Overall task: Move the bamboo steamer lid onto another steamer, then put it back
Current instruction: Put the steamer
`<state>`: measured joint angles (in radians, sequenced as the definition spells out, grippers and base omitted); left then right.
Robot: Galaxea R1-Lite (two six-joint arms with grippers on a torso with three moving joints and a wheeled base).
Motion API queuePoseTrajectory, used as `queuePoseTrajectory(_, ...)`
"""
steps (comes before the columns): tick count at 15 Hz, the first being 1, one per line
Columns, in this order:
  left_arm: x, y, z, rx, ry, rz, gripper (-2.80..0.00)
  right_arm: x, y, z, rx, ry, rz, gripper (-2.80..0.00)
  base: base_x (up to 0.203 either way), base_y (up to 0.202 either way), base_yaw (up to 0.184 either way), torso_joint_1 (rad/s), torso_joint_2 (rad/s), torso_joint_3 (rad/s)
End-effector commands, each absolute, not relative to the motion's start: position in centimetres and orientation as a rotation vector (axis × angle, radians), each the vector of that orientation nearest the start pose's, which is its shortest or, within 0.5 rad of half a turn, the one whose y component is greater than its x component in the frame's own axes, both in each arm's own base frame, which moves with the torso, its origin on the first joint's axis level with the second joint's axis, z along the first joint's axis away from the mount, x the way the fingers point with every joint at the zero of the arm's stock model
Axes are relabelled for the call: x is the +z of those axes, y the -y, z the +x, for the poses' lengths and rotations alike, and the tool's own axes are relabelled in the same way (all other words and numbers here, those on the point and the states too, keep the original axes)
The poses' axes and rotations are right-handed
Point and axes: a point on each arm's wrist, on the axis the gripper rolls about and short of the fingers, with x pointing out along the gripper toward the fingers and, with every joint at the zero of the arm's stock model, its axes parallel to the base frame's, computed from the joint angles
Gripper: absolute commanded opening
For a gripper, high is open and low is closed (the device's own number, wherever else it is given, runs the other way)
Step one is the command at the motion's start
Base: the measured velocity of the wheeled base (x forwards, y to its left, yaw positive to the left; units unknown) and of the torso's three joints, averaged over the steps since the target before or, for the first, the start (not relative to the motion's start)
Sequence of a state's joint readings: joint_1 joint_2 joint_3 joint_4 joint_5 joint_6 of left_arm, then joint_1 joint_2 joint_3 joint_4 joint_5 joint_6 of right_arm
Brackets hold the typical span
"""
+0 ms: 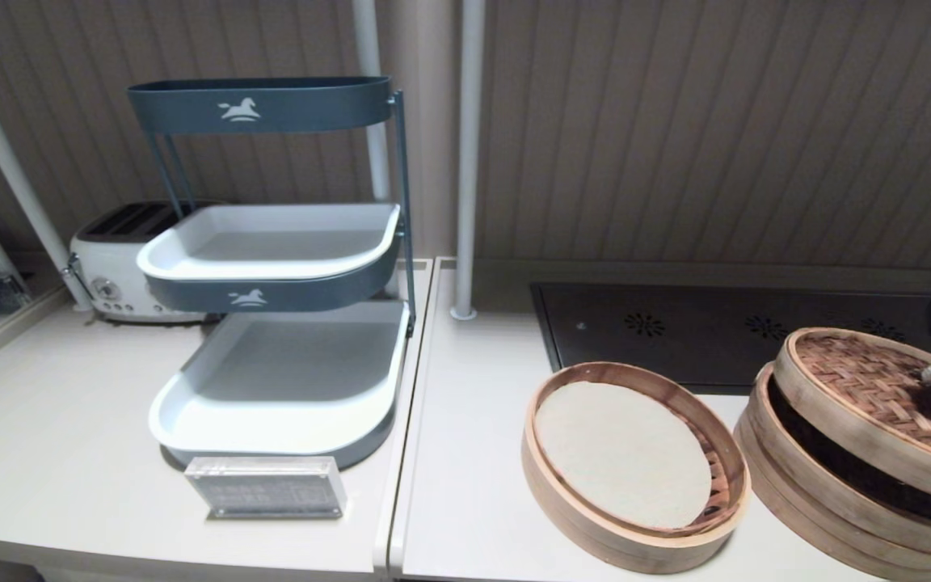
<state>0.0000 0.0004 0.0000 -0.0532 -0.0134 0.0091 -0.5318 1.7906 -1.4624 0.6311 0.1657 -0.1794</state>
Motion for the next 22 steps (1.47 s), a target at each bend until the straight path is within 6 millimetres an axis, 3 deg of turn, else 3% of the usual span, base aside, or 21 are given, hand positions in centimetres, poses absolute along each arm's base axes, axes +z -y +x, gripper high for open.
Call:
queuePoseTrajectory(1,7.3,0.0,-2.1,-0.014,0.028,0.009,-2.8,23.1,15.2,27.0,-0.248,-0.909,0.154,-2.8,0.0,0.0,0.0,0.0,0.0,0.0)
queuePoseTrajectory(11,7.3,0.0,-2.1,-0.014,0.028,0.009,-2.8,24.5,10.1,28.7,-0.137,-0.866,0.143,-2.8,0.0,0.0,0.0,0.0,0.0,0.0)
queuePoseTrajectory(16,7.3,0.0,-2.1,-0.014,0.028,0.009,-2.8,24.7,6.1,29.7,-0.05,-0.867,0.149,-2.8,0.0,0.0,0.0,0.0,0.0,0.0)
queuePoseTrajectory(22,7.3,0.0,-2.1,-0.014,0.029,0.009,-2.8,25.6,1.2,29.5,0.004,-0.851,0.08,-2.8,0.0,0.0,0.0,0.0,0.0,0.0)
